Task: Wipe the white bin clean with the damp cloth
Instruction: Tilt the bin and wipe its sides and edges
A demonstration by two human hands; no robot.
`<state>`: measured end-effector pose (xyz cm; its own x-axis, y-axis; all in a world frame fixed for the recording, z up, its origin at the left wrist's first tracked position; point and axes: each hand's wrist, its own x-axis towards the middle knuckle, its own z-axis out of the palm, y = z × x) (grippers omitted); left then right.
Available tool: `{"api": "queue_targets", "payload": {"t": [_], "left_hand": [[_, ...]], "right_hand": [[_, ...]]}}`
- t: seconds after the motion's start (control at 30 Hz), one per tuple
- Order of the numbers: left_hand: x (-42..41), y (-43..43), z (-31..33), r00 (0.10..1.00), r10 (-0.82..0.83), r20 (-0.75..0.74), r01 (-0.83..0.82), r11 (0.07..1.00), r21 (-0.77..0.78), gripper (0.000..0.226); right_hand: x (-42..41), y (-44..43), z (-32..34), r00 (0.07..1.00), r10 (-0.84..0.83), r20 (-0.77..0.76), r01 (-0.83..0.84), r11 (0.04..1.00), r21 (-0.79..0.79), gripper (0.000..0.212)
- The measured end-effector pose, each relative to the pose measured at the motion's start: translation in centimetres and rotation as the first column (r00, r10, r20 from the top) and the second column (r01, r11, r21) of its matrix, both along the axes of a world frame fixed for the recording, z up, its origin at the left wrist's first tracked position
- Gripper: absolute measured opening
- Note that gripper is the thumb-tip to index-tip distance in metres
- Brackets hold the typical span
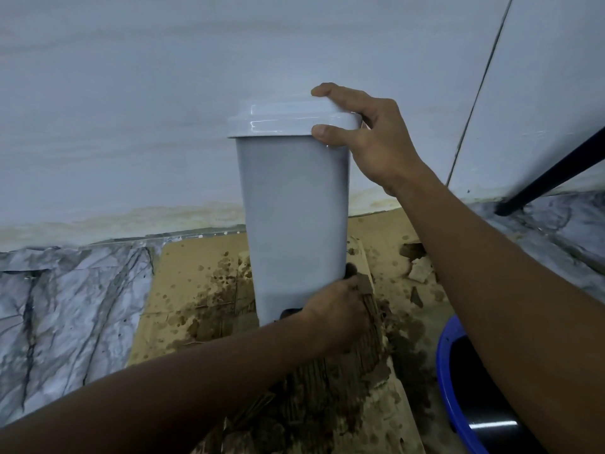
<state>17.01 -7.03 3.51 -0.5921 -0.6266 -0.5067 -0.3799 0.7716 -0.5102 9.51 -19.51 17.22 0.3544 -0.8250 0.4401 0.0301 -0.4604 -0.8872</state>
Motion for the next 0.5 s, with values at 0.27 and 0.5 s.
{"api": "queue_targets", "payload": {"t": [0.27, 0.5], "left_hand": [[7.6, -2.9, 4.2, 0.769, -0.249, -0.589, -0.028, 0.907, -0.421, 0.055], [10.6, -0.9, 0.3, 0.372, -0.165, -0.914, -0.576, 0.731, -0.366, 0.060]], "right_hand": [[0.0, -0.3, -0.1, 0.999, 0.027, 0.032, -0.028, 0.999, 0.032, 0.034], [0.0, -0.3, -0.2, 1.000, 0.011, 0.028, -0.012, 1.000, 0.029, 0.035]]}}
